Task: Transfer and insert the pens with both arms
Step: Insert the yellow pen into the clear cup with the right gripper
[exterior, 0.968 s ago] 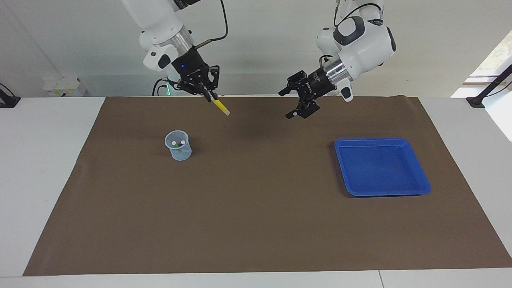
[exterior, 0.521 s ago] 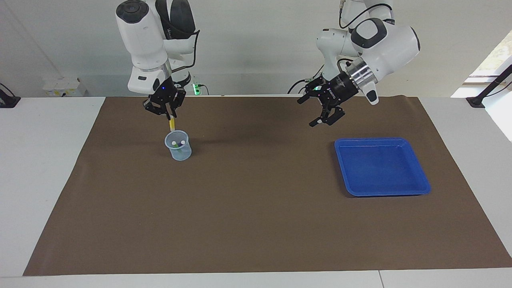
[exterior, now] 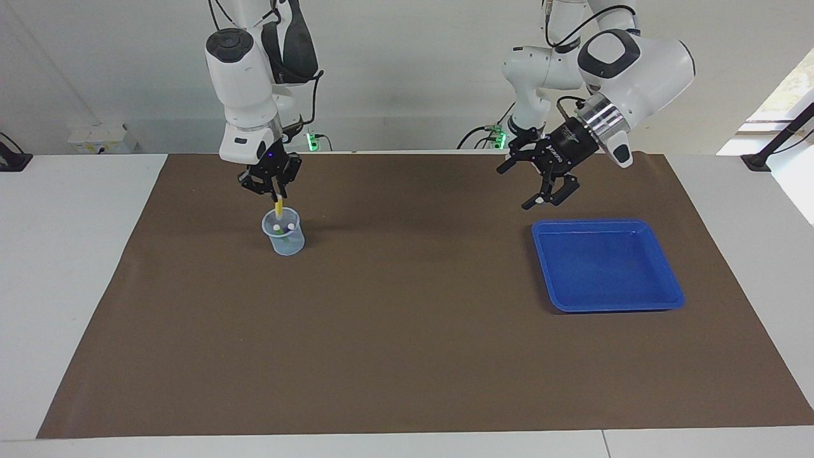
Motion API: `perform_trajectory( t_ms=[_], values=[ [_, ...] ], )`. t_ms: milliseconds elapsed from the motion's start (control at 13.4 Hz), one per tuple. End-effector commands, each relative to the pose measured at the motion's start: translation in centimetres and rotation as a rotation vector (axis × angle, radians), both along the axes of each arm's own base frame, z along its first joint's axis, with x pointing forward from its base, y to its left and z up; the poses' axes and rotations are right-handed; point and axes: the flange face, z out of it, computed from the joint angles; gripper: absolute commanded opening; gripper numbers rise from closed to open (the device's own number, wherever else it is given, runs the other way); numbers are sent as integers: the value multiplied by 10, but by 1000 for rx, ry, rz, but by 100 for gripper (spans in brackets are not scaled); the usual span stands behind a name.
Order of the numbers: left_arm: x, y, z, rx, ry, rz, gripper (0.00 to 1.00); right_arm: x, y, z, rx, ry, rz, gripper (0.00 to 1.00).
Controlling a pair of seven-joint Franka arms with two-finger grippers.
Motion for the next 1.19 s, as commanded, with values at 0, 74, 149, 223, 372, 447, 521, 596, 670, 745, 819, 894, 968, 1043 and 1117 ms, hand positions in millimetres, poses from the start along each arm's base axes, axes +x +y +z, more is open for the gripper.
perform_trajectory(
  t_ms=[0,74,149,223,372,447,521,596,670,745,819,894,968,1043,1117],
  values=[
    [5,-6,1,161,-54,-72,100,-7,-2,-4,-22,-8,26,36],
    [4,-4,-1,211,-75,-111,100,-7,-2,-3,-23,-3,23,82],
    [4,-2,-3,249,-114,-179,100,-6,-1,-2,-23,0,22,100],
    [3,3,-5,266,-148,-261,100,-6,2,6,-20,-4,28,100],
    [0,13,-13,417,-225,-470,100,-3,7,36,-5,-7,28,100],
    [-2,17,-15,491,-254,-571,100,0,6,54,-3,-3,23,100],
    [-1,29,-15,532,-282,-665,100,3,4,75,5,10,15,100],
    [5,45,-7,551,-315,-756,100,6,0,95,17,28,4,100],
    [12,58,-7,564,-334,-846,100,9,-8,110,25,40,-10,100],
    [18,74,5,606,-370,-950,100,9,-16,129,29,38,-24,100],
    [26,92,11,634,-391,-1038,100,9,-24,141,31,37,-41,100],
    [33,102,20,638,-415,-1096,100,6,-30,149,30,48,-54,100],
    [38,111,27,638,-414,-1139,100,4,-35,155,28,58,-64,100],
    [38,114,34,652,-388,-1206,100,3,-40,160,28,63,-73,100],
    [39,117,39,687,-379,-1287,100,2,-42,163,28,64,-77,100]
  ],
)
